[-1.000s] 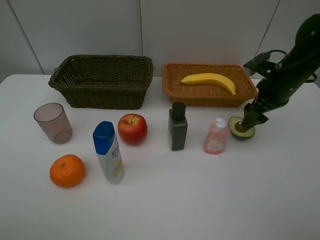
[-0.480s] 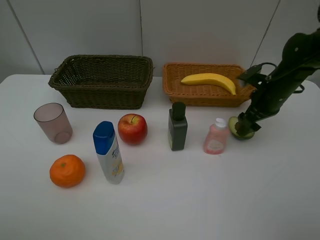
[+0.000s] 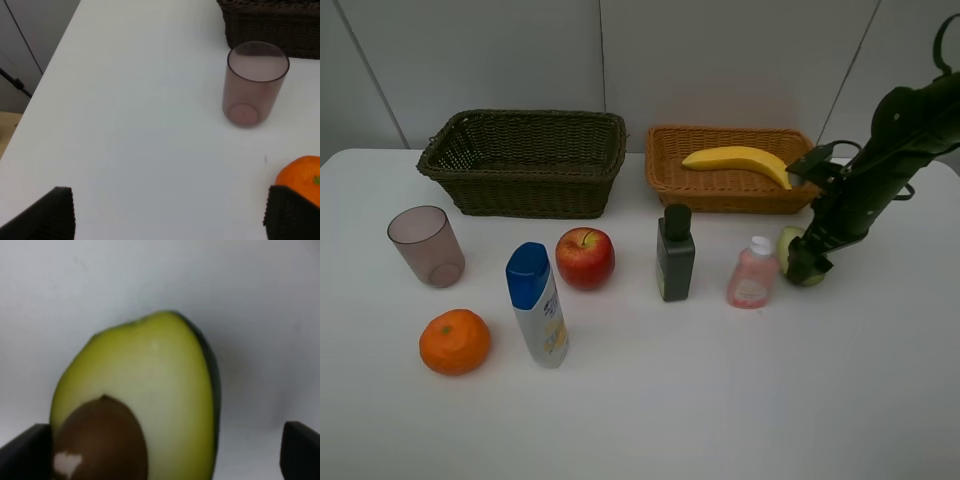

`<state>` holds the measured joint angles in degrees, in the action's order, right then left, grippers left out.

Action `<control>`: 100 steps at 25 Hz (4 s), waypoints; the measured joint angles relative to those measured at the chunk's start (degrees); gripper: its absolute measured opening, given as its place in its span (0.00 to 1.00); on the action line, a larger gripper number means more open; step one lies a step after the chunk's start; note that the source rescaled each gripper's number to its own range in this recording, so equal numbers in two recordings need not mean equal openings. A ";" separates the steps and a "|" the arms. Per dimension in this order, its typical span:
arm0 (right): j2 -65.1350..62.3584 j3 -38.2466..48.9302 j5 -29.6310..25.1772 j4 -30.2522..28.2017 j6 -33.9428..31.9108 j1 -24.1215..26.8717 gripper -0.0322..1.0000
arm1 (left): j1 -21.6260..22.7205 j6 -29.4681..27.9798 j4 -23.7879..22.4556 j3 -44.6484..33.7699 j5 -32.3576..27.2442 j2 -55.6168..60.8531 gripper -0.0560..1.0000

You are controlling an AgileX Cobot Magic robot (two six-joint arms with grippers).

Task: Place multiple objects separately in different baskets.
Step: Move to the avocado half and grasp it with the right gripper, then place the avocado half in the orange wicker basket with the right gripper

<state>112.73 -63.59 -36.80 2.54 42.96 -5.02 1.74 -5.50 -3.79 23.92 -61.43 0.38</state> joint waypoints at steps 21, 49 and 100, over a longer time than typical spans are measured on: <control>0.37 0.00 0.24 0.42 0.35 0.00 0.26 | 0.00 0.00 0.00 0.00 0.00 0.00 1.00; -9.11 0.00 -12.80 -0.71 0.35 0.00 0.26 | 0.00 0.00 0.00 0.00 0.00 0.00 1.00; 21.67 -48.44 -15.68 5.86 0.98 -1.10 0.26 | 0.00 0.00 0.00 0.00 0.00 0.00 1.00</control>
<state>134.40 -112.04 -52.48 8.39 43.94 -6.11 1.74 -5.50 -3.79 23.92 -61.43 0.38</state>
